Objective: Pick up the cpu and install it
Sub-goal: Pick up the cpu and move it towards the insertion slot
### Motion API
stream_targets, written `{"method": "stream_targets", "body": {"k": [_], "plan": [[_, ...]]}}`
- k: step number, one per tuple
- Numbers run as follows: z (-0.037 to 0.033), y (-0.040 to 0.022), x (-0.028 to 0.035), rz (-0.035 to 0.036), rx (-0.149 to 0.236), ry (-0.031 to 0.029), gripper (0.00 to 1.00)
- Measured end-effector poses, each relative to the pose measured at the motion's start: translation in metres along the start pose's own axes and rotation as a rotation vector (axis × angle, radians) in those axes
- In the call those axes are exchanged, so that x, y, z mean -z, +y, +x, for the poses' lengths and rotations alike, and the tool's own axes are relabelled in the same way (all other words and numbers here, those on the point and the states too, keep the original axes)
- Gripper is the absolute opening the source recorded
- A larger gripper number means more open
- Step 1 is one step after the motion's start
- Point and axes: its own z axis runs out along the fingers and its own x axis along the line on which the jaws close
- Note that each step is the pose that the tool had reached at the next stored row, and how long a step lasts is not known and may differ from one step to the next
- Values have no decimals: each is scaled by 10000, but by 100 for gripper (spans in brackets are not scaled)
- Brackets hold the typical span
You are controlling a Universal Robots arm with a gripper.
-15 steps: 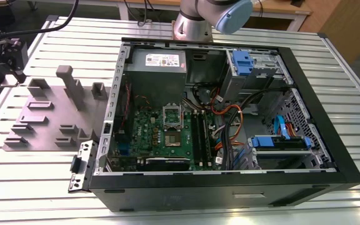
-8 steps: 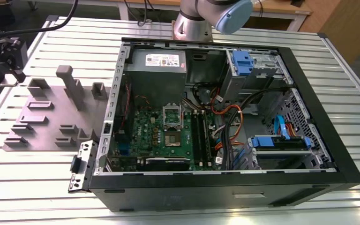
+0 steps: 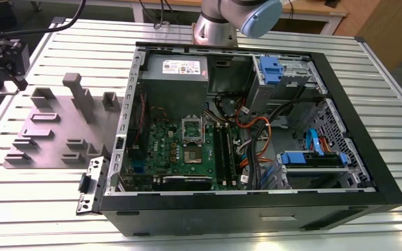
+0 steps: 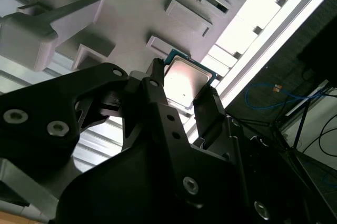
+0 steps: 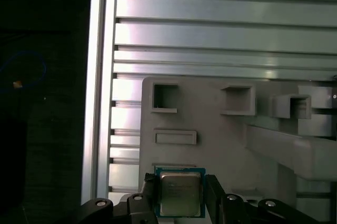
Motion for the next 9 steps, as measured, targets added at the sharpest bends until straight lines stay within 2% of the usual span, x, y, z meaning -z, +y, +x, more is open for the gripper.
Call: {"method": "stream_targets", "body": {"k": [9], "plan": [[0, 1, 24, 1, 0, 2, 47]]}}
